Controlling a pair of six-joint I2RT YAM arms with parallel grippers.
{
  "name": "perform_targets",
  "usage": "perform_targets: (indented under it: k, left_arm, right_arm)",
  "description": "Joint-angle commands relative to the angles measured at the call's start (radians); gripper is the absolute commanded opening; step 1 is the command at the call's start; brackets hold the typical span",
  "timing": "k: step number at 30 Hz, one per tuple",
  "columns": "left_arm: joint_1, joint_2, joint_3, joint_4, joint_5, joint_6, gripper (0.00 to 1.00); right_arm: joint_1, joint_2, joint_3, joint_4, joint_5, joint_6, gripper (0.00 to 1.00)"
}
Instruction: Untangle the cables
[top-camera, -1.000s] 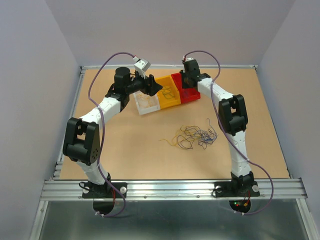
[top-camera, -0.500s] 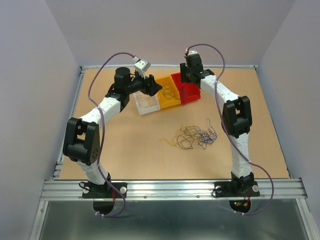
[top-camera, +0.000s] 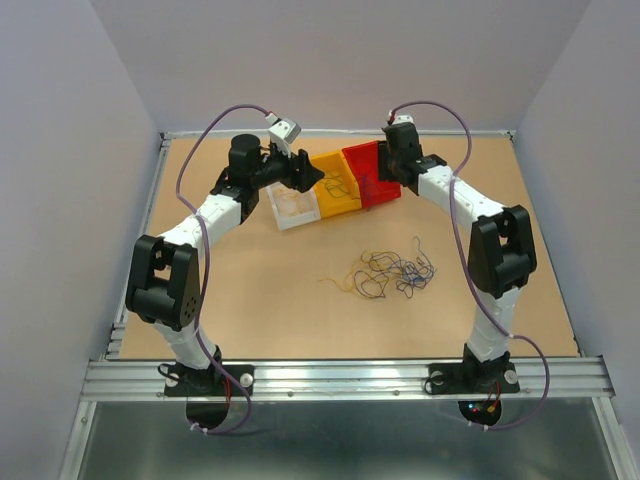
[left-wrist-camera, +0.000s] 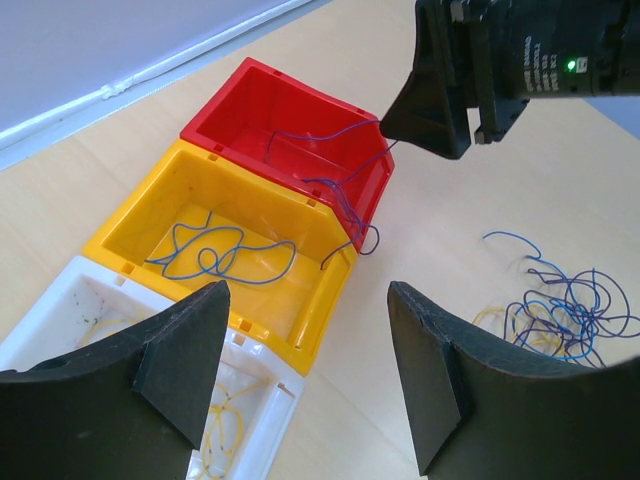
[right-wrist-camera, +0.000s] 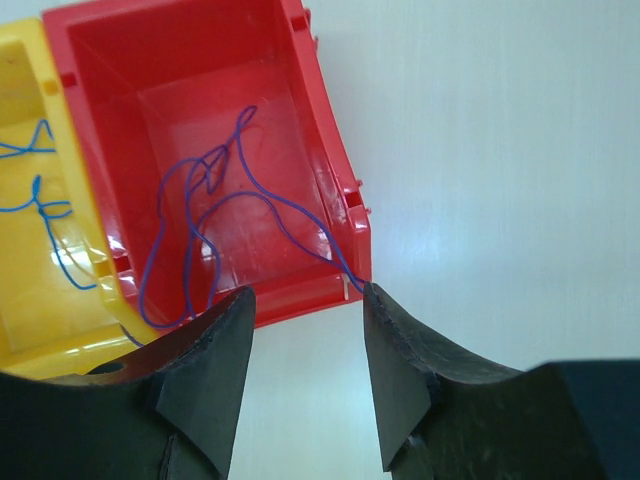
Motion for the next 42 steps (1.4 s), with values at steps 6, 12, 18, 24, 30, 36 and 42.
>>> perform_targets:
  k: [6,12,18,24,30,36,42]
  left_arm:
    - [-0.001,-0.032,0.031,0.024,0.012,0.013,0.76]
    - [-0.001,-0.029,0.033,0.022,0.012,0.015,0.76]
    - [-0.001,-0.026,0.034,0.021,0.010,0.016,0.76]
    - [-0.001,-0.028,0.036,0.021,0.009,0.016,0.76]
    - [-0.001,-0.028,0.036,0.018,0.010,0.016,0.76]
    - [-0.001,-0.032,0.037,0.016,0.010,0.018,0.76]
    - [-0.001,-0.029,0.039,0.015,0.009,0.019,0.76]
  right_arm:
    - [0.004,0.043,-0.011,0.039,0.073,0.001,0.52]
    - [-0.004,0.083,0.018,0.041,0.099,-0.007,0.49]
    - [-0.011,0.117,0.041,0.039,0.093,-0.015,0.34]
    - [-0.010,0.104,0.055,0.041,0.022,-0.018,0.03]
    - [-0.010,0.134,0.115,0.039,-0.062,-0.029,0.01]
    - [-0.010,0.241,0.243,0.038,-0.116,-0.030,0.01]
    - [-0.010,0.391,0.360,0.025,-0.133,-0.015,0.01]
